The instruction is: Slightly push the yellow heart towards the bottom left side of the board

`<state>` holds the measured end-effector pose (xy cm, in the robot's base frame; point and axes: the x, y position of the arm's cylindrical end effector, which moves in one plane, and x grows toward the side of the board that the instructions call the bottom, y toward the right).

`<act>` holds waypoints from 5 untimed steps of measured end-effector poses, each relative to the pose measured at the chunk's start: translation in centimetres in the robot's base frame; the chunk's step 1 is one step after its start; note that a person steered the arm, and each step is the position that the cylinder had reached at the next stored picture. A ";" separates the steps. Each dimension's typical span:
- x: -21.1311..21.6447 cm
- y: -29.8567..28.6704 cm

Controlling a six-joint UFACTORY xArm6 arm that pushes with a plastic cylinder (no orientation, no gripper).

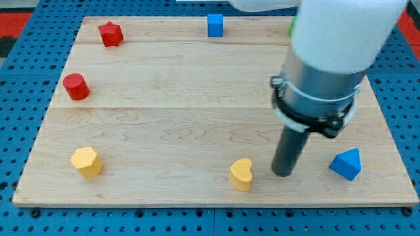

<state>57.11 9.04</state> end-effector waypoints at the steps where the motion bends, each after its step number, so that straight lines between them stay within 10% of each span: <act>1: 0.9 -2.1; 5: 1.1 -7.5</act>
<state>58.24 1.50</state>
